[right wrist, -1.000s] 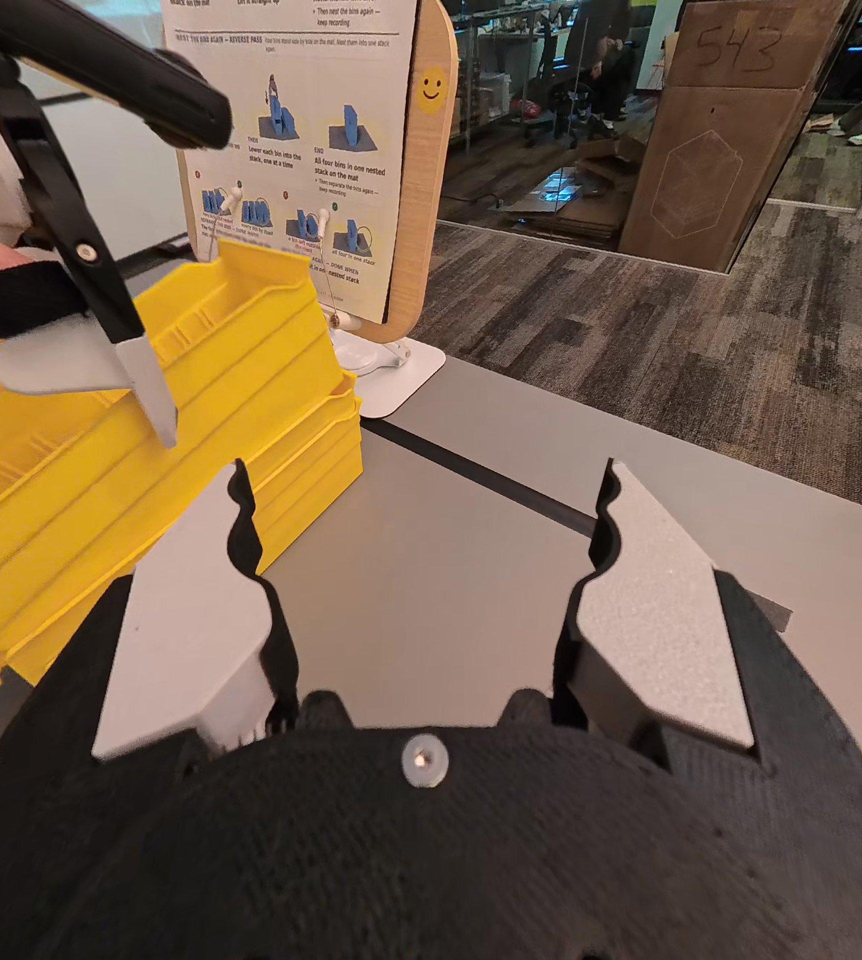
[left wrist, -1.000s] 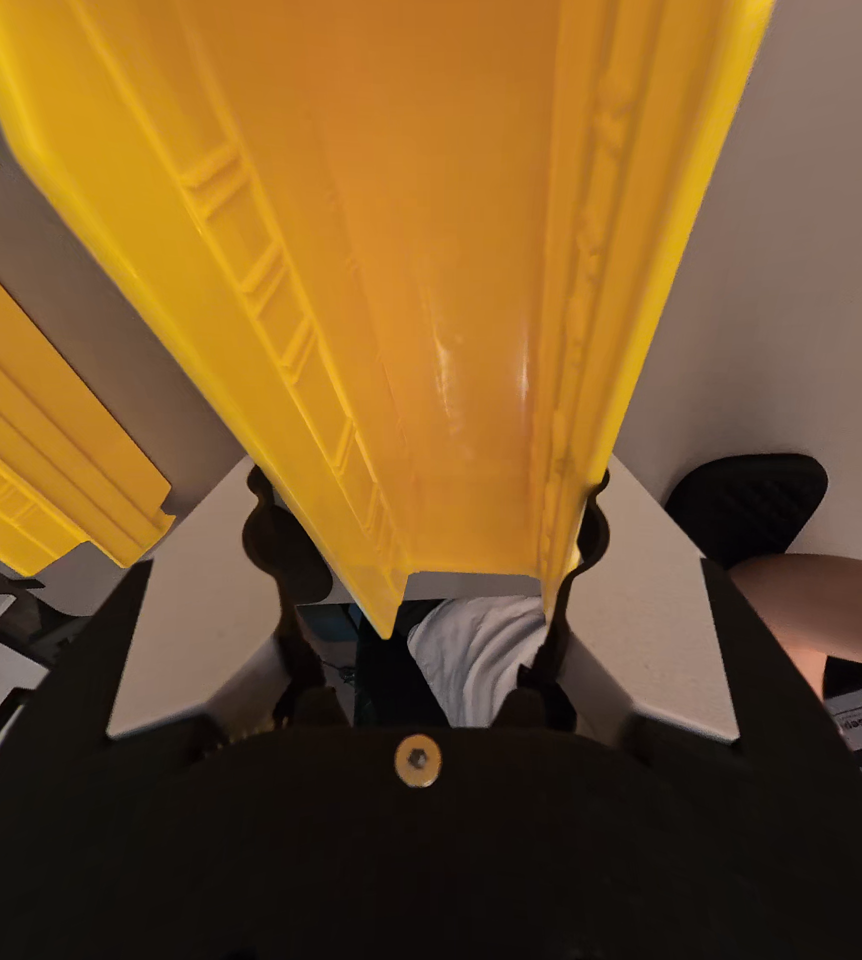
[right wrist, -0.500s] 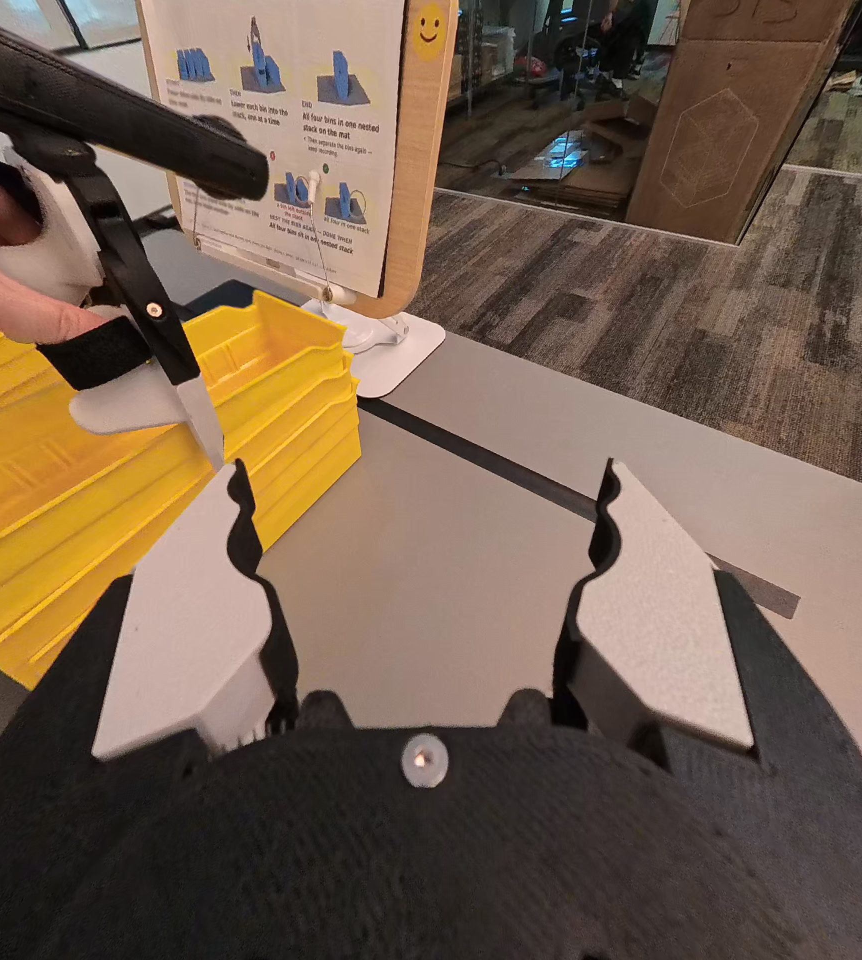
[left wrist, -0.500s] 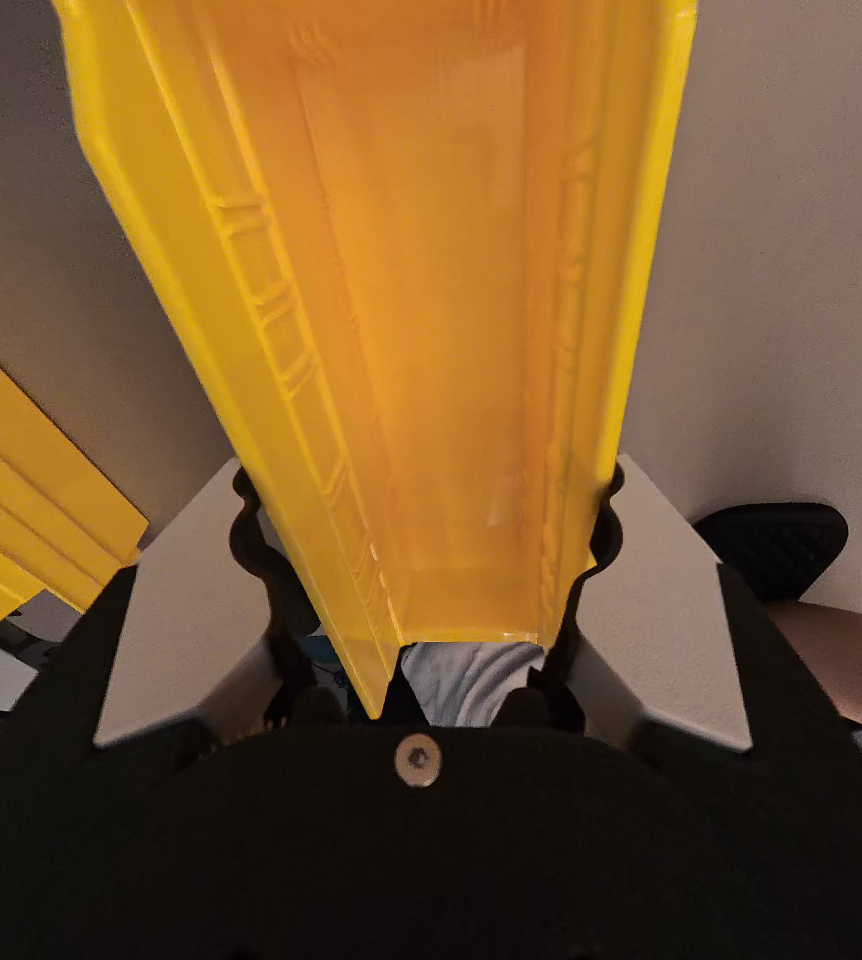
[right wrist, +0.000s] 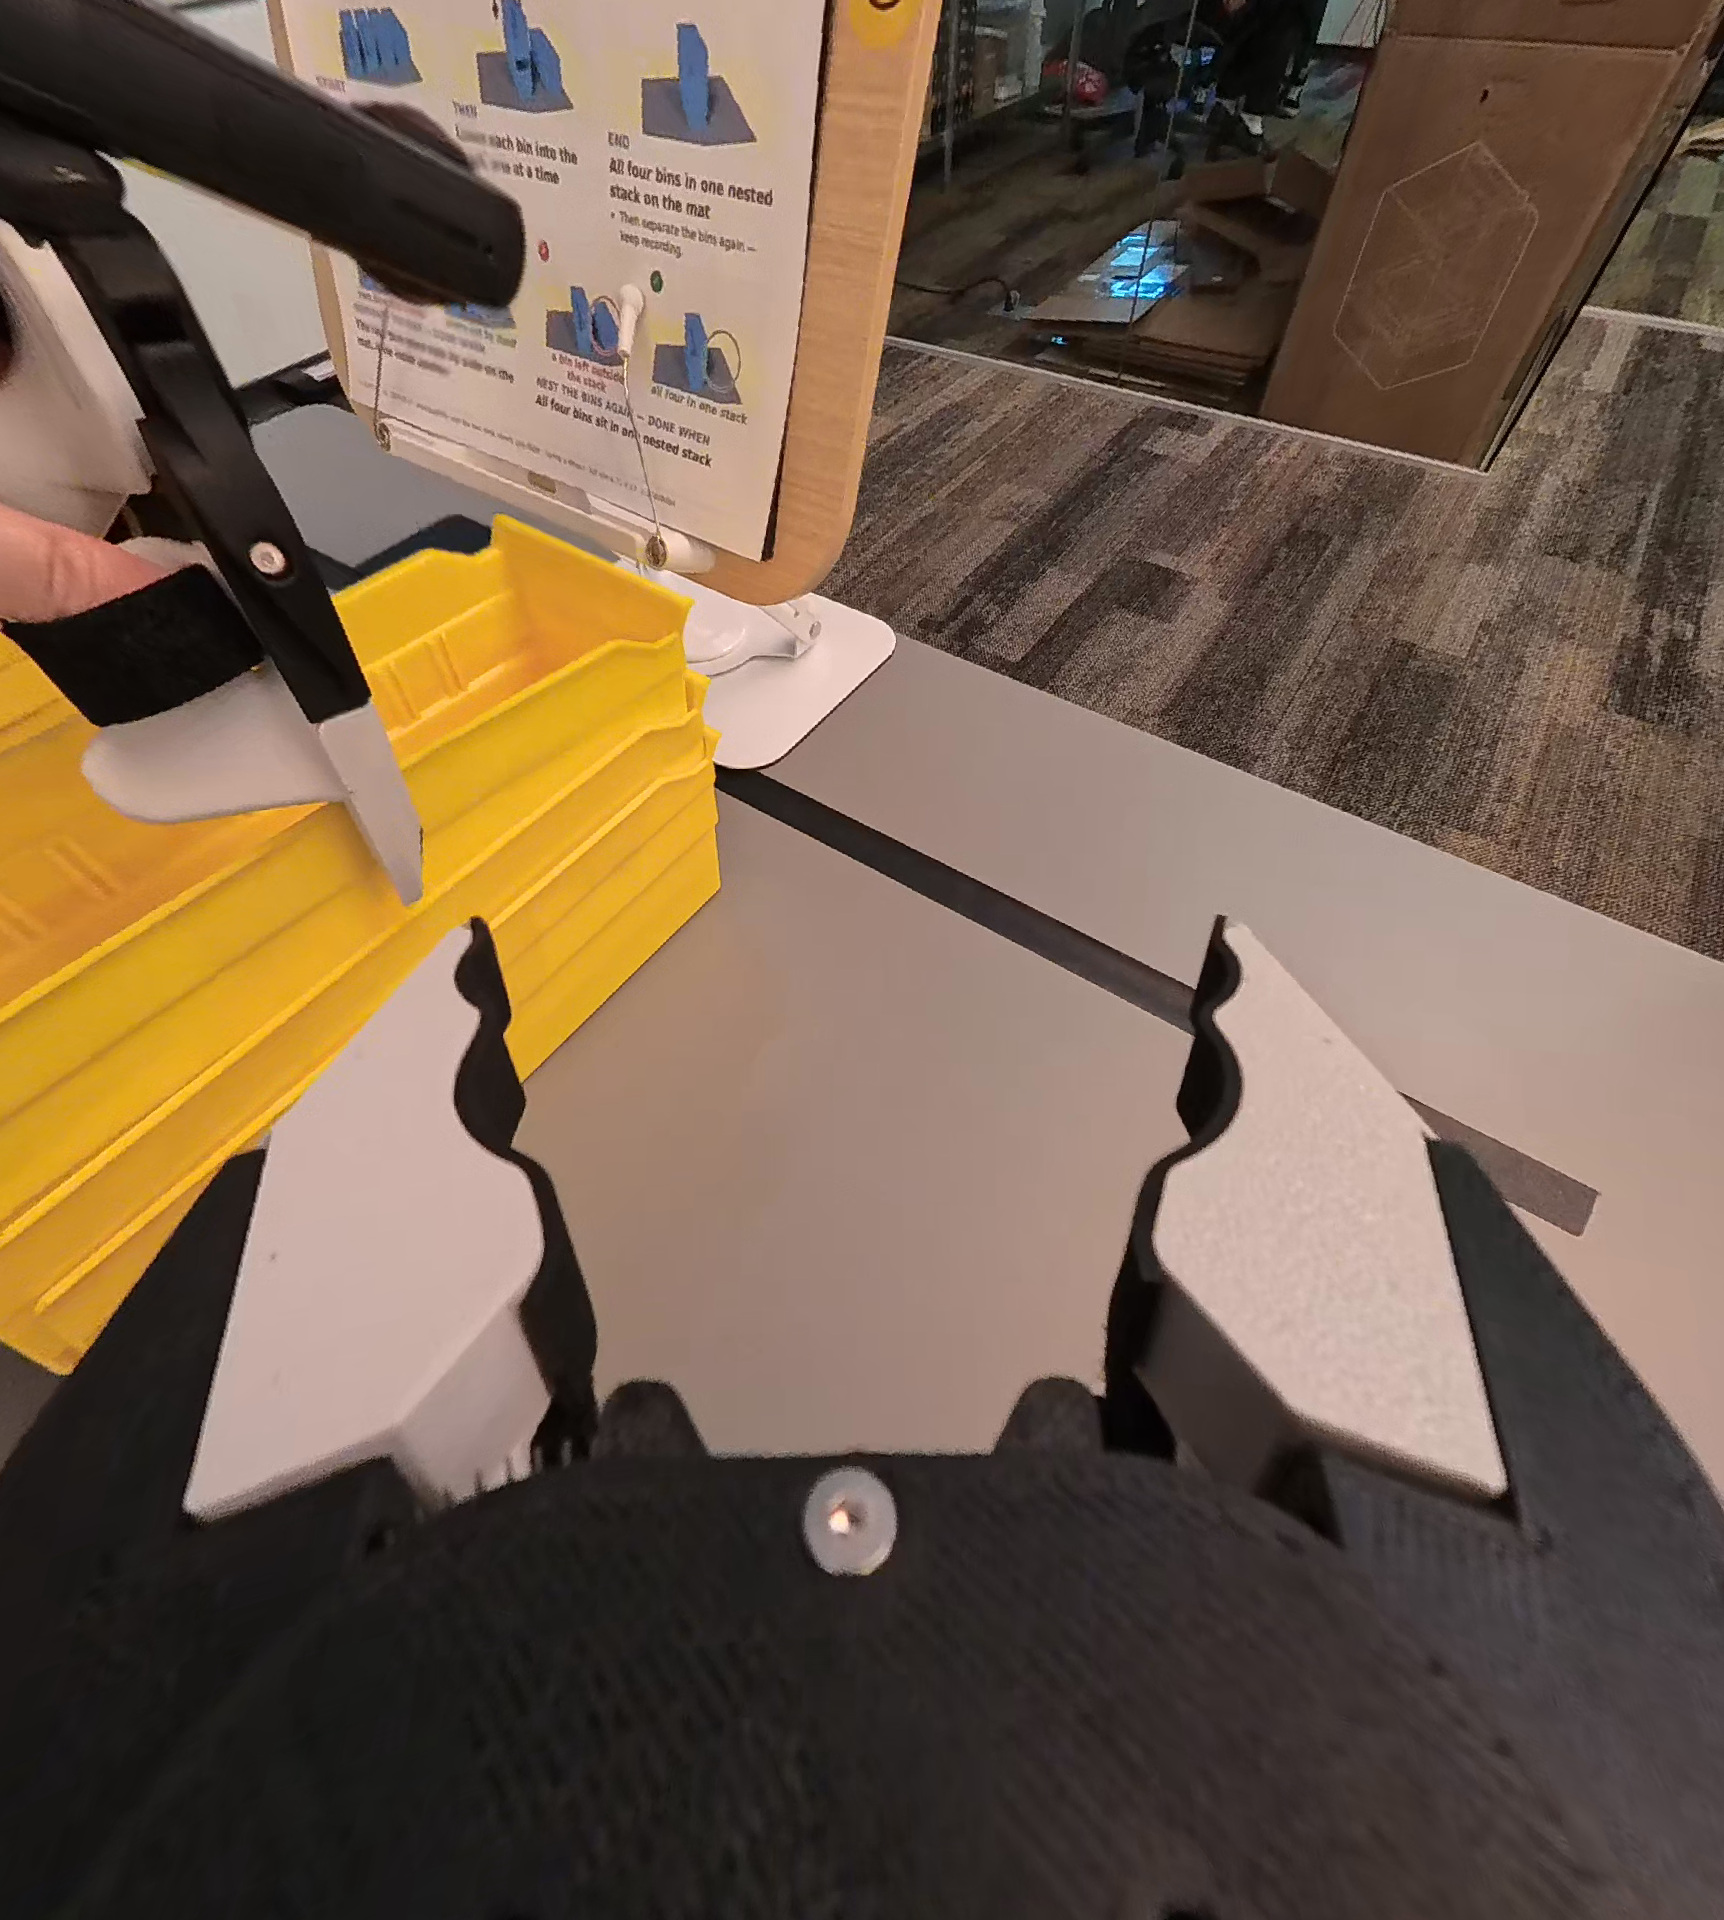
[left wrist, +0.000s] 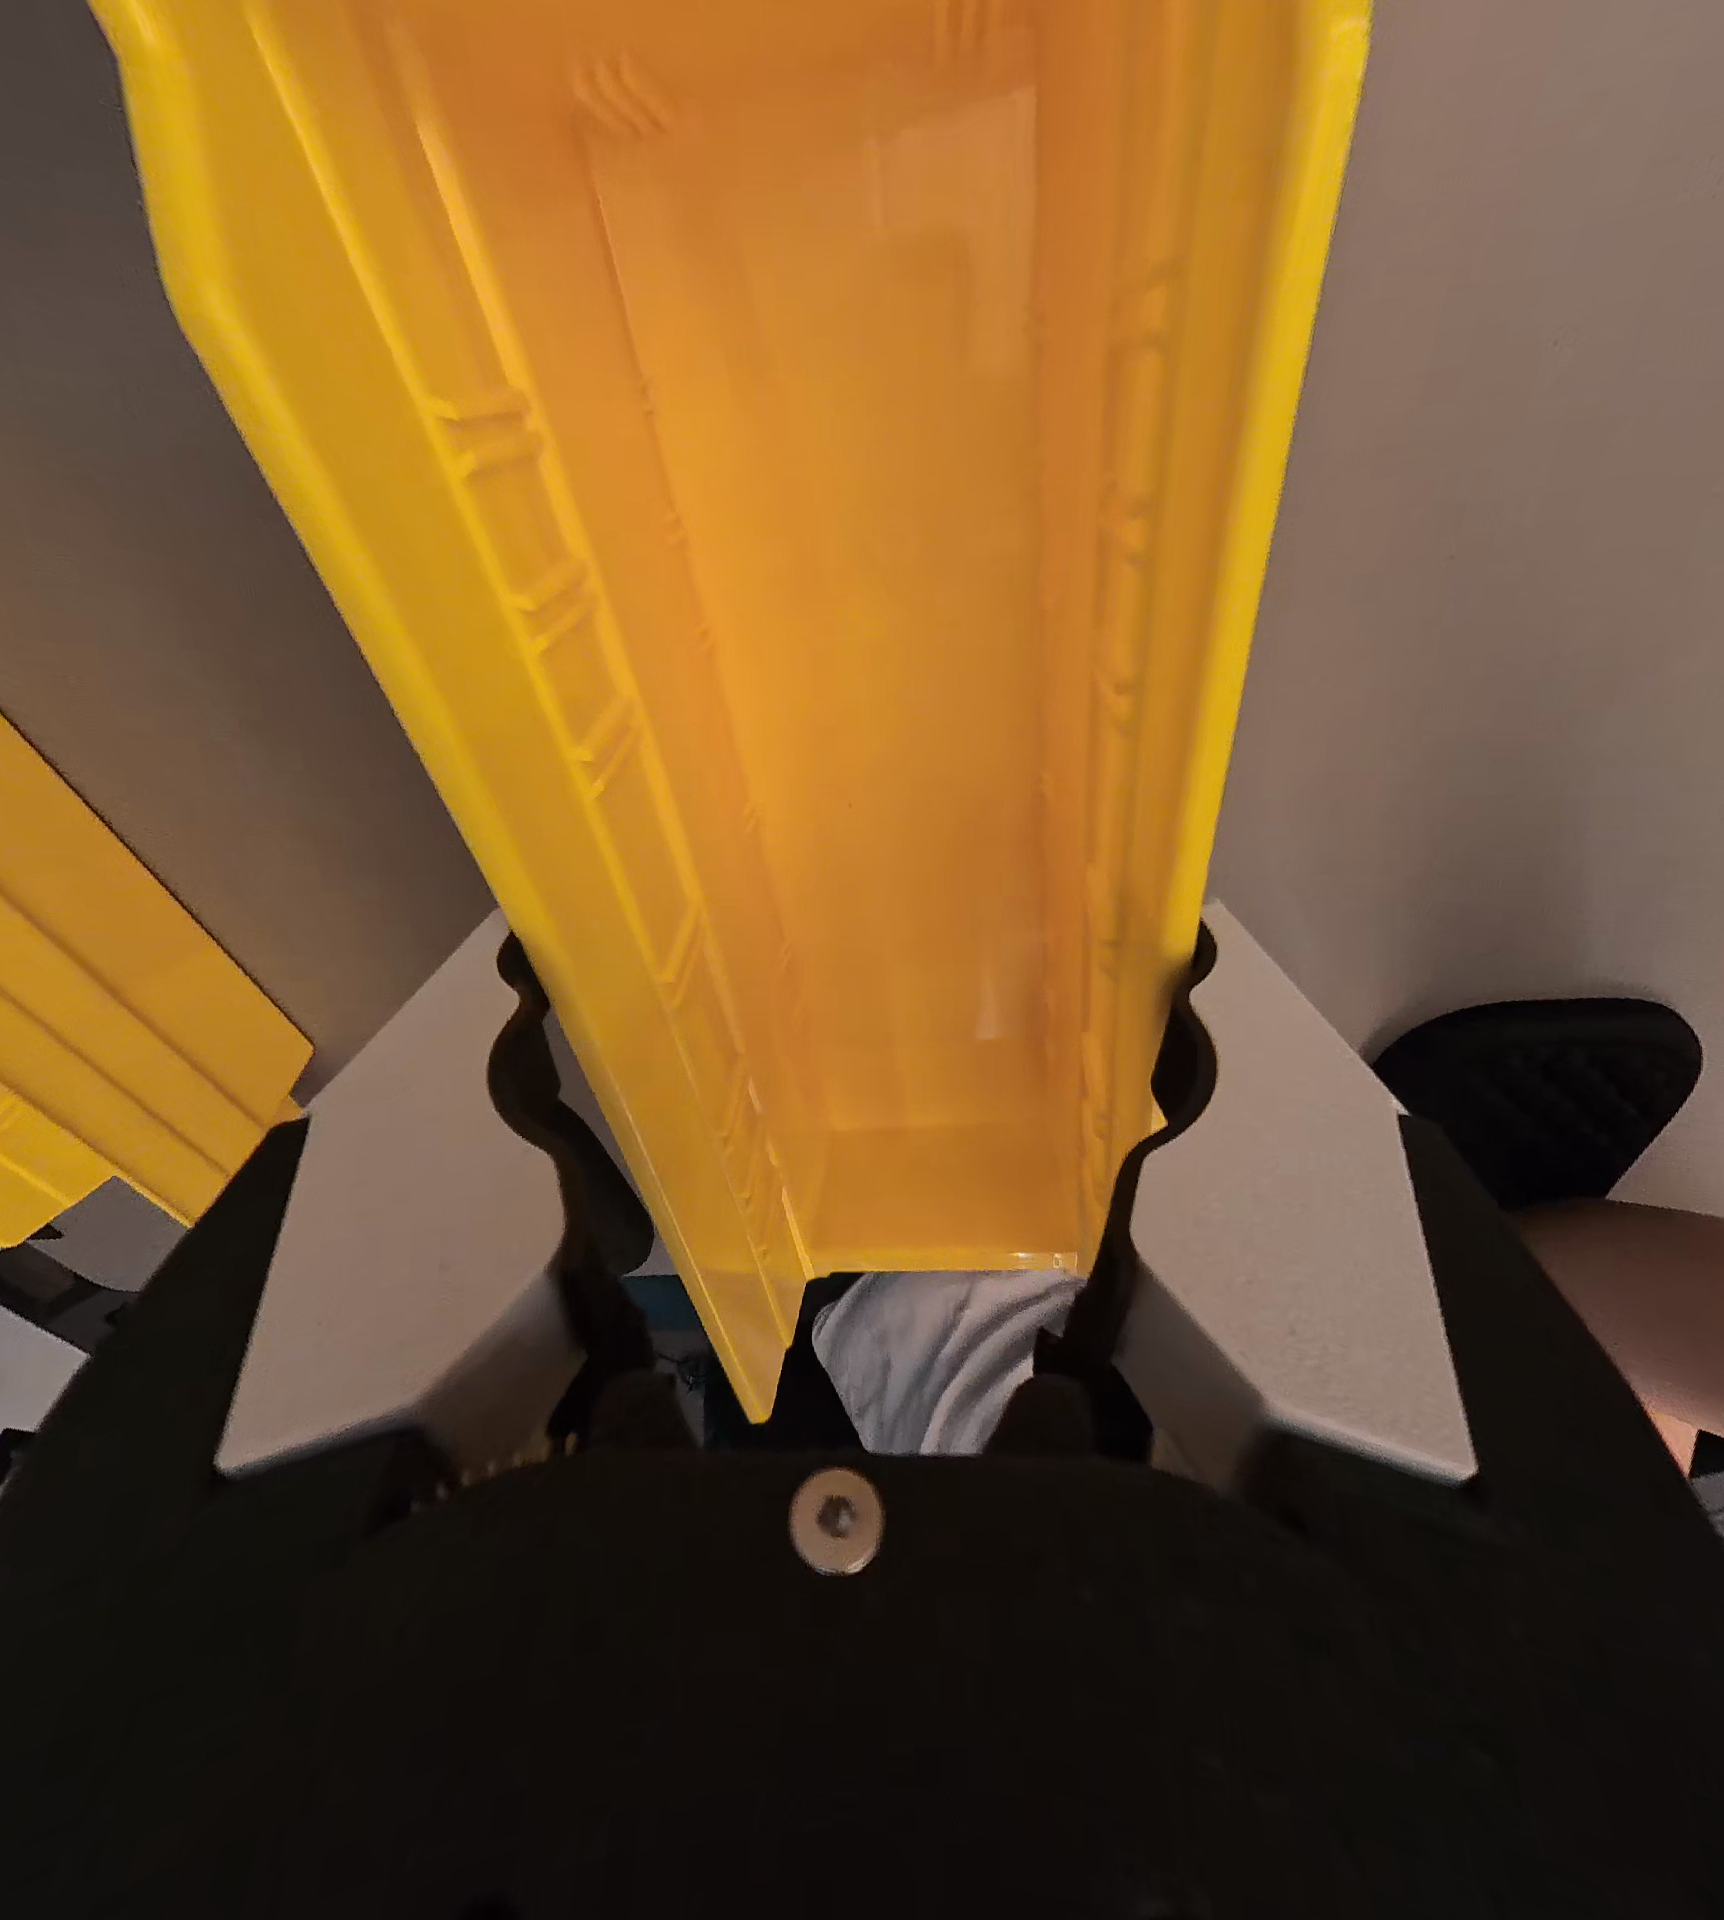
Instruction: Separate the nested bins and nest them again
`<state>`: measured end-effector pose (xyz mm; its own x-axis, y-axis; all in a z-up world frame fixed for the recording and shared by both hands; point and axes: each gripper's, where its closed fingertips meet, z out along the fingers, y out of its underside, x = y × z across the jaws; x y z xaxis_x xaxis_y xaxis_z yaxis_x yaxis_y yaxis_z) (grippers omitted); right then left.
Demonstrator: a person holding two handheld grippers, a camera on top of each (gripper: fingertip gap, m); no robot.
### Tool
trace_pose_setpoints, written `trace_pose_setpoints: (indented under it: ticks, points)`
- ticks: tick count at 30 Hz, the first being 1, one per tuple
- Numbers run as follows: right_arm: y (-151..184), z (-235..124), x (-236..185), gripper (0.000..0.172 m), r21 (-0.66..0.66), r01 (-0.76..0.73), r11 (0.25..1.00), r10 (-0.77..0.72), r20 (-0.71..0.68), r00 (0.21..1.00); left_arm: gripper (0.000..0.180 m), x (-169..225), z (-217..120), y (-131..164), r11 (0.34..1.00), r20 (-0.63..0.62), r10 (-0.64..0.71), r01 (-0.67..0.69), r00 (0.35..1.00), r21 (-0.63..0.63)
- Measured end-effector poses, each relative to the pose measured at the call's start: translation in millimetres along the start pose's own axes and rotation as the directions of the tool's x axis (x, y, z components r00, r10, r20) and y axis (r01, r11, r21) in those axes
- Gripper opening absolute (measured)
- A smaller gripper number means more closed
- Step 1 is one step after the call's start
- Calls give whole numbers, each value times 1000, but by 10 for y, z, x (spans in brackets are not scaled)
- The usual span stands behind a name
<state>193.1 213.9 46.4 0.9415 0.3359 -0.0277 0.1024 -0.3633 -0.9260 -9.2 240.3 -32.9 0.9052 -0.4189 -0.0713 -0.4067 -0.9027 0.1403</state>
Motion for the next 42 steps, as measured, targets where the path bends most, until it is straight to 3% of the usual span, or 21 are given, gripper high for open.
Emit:
trace_pose_setpoints:
  ticks: [6,12,17,21,24,26,30,33,37,42]
  points:
    - [37,22,10,130,-17,0,1000,0,0,1000,122,-3,-21,-53,999,-5,-5,5,1000,46]
    - [60,30,20,130,-26,-3,1000,3,0,1000,133,16,118,26,1000,3,9,-9,1000,0]
    - [96,57,34,130,-42,2,999,-2,-4,1000,138,17,-246,113,997,-35,76,-75,997,25]
    - [112,47,60,130,-47,2,999,-2,-8,1000,128,-466,-738,82,976,-29,105,-98,994,192]
    - [98,45,70,130,-35,-15,999,15,2,1000,123,-1401,-888,69,936,220,82,-151,972,318]
    - [124,59,88,129,-45,-24,999,24,4,1000,128,-1888,-798,166,918,305,83,-192,949,346]
    - [181,86,131,129,-71,-20,997,19,-10,1000,147,-2536,-331,418,926,180,-10,-58,984,372]
    - [186,83,144,129,-72,-21,997,20,-14,1000,149,-3009,59,580,934,175,-80,12,981,357]
    - [192,79,181,129,-72,-26,997,24,-30,999,153,-3323,482,662,933,106,-141,97,984,347]
    - [244,124,200,129,-95,-24,995,20,-39,999,150,-3408,785,660,936,16,-147,133,989,324]
